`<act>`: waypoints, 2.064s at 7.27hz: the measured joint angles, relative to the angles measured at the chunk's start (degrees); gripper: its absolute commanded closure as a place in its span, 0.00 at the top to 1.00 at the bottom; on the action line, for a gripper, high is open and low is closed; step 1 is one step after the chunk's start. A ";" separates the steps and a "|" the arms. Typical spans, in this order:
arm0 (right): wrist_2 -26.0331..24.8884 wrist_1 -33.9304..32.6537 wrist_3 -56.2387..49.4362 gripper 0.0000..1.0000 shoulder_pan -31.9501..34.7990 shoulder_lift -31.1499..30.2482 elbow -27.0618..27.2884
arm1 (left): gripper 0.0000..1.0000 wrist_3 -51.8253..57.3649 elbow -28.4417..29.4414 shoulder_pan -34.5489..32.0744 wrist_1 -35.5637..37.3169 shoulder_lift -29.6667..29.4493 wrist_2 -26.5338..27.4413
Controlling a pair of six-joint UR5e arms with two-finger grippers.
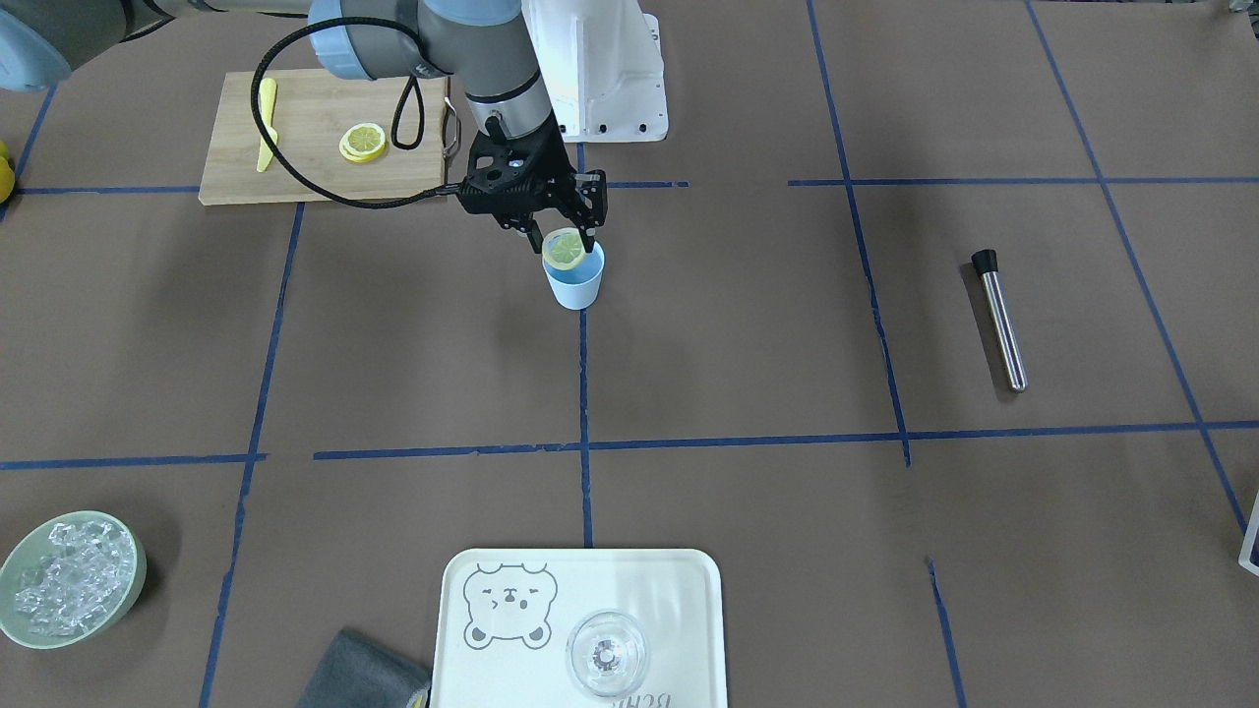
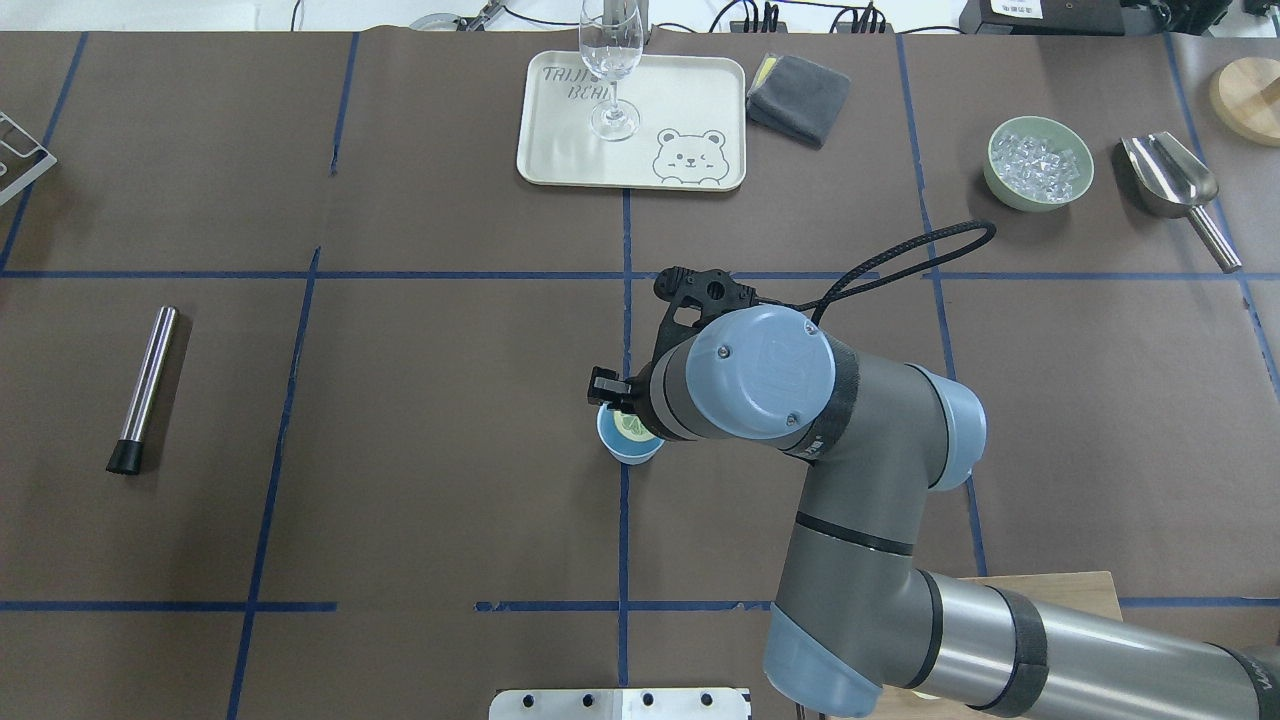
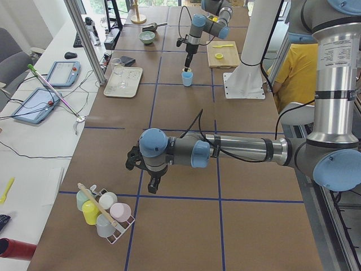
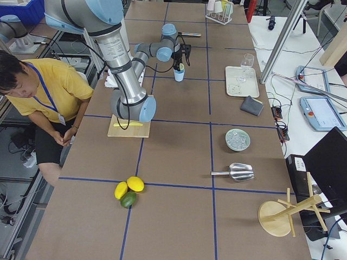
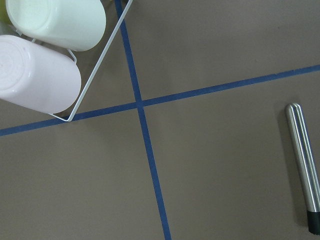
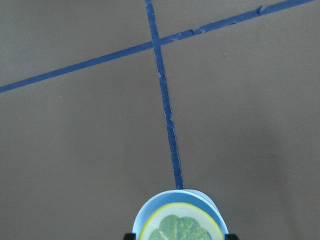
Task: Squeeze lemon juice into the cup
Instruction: 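Lower the right gripper and release the lemon slice into the blue cup, then raise the right gripper away from the cup while the left gripper grasps the metal rod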
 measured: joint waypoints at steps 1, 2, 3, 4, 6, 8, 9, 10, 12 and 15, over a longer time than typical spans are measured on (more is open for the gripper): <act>0.00 -0.02 0.03 0.81 -0.06 0.07 0.00 | 1.00 0.01 -0.03 -0.01 0.02 0.00 0.00; -0.01 -0.08 0.04 0.87 -0.10 0.10 0.05 | 1.00 0.01 -0.04 -0.03 0.02 0.00 0.00; 0.77 -0.24 -0.01 1.00 0.21 0.00 0.64 | 1.00 -0.03 0.17 -0.03 0.04 -0.02 0.00; 3.89 -0.46 -0.24 1.00 1.93 -1.17 2.40 | 1.00 -0.17 0.75 0.01 -0.11 -0.08 0.00; 13.02 -0.30 -3.29 1.00 8.86 -8.93 8.71 | 1.00 -5.15 3.54 1.49 -7.60 -0.46 0.08; 18.58 0.01 -12.92 1.00 15.71 -17.25 12.04 | 0.97 -21.53 4.87 9.52 -20.19 -0.77 0.44; 21.45 0.08 -18.50 1.00 19.40 -20.78 12.47 | 0.97 -30.23 5.05 14.56 -24.68 -1.60 0.82; 23.16 0.11 -22.32 1.00 21.88 -23.05 12.62 | 1.00 -36.80 5.14 19.15 -27.30 -2.95 2.32; 24.10 0.15 -25.04 1.00 23.46 -24.68 12.58 | 1.00 -42.77 5.58 25.95 -28.75 -4.69 7.55; 24.20 0.59 -25.26 1.00 23.59 -24.98 12.37 | 0.98 -46.69 11.05 32.10 -28.86 -9.27 10.60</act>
